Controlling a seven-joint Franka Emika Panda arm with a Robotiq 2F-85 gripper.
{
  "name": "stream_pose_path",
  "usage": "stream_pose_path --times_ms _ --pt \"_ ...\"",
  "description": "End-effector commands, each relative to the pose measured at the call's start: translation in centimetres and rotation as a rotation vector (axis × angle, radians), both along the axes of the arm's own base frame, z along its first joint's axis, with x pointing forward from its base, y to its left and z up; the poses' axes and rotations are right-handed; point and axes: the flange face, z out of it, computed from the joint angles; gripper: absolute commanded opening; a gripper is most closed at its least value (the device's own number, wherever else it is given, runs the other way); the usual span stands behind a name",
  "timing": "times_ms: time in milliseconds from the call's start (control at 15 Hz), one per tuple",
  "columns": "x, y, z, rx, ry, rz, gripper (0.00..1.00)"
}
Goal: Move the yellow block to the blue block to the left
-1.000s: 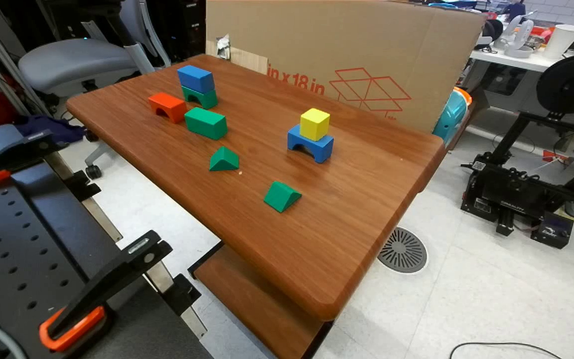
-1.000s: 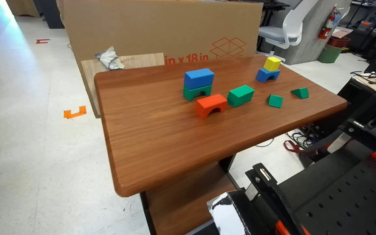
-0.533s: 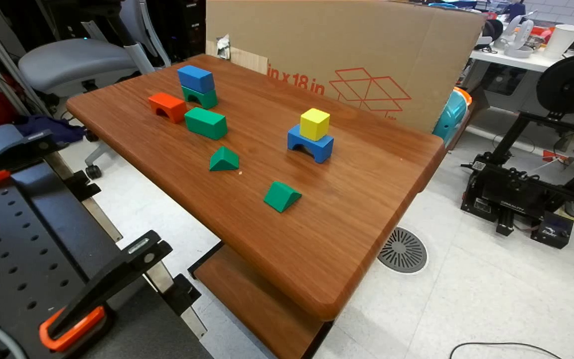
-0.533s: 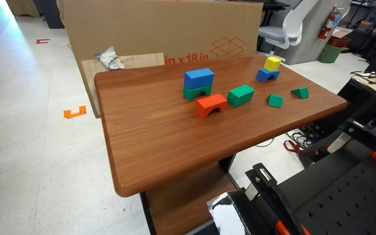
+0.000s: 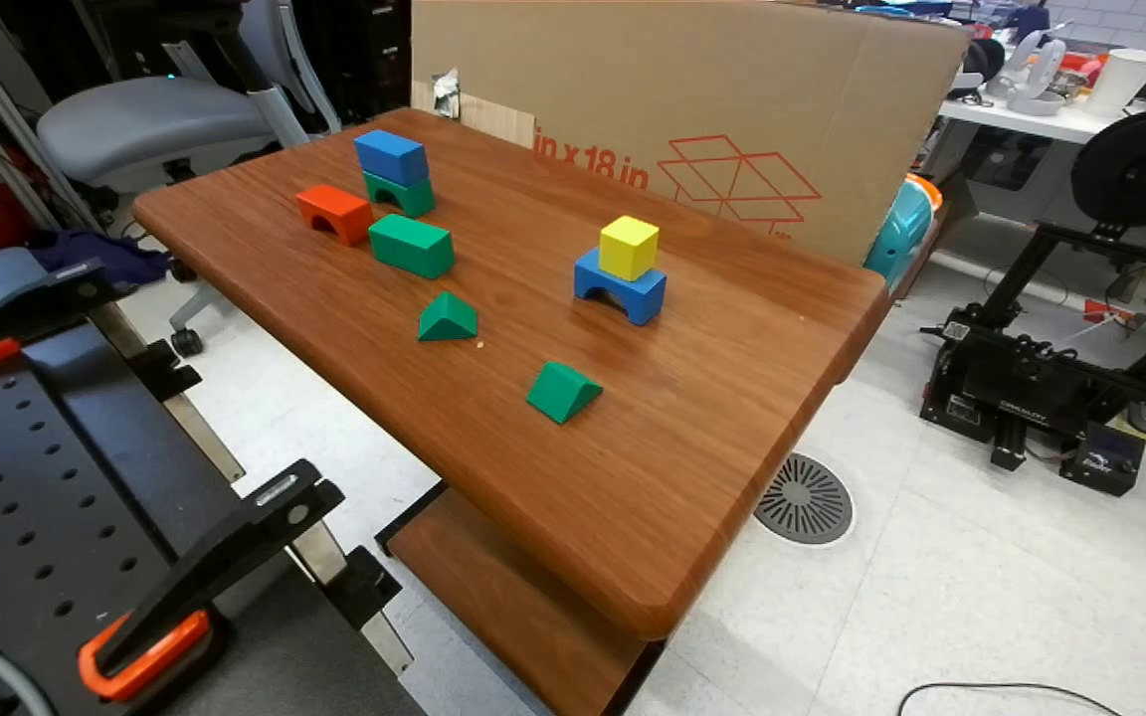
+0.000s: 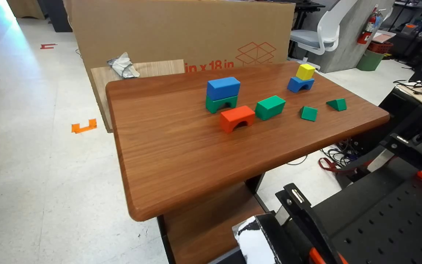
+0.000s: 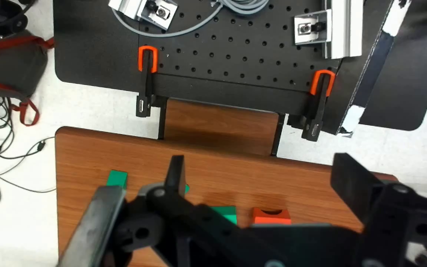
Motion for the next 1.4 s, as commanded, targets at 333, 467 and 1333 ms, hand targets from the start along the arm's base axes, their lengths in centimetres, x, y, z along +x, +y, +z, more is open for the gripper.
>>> stream_pose_path --times_ms 333,467,1333 --pt "8.1 -5.1 -4.0 0.048 -0.037 -0.127 1.00" --pt "10.1 -6.5 -5.0 0.055 -0.051 -0.150 1.00" --pt "23.0 -14.9 -11.7 0.032 0.034 -0.197 1.00"
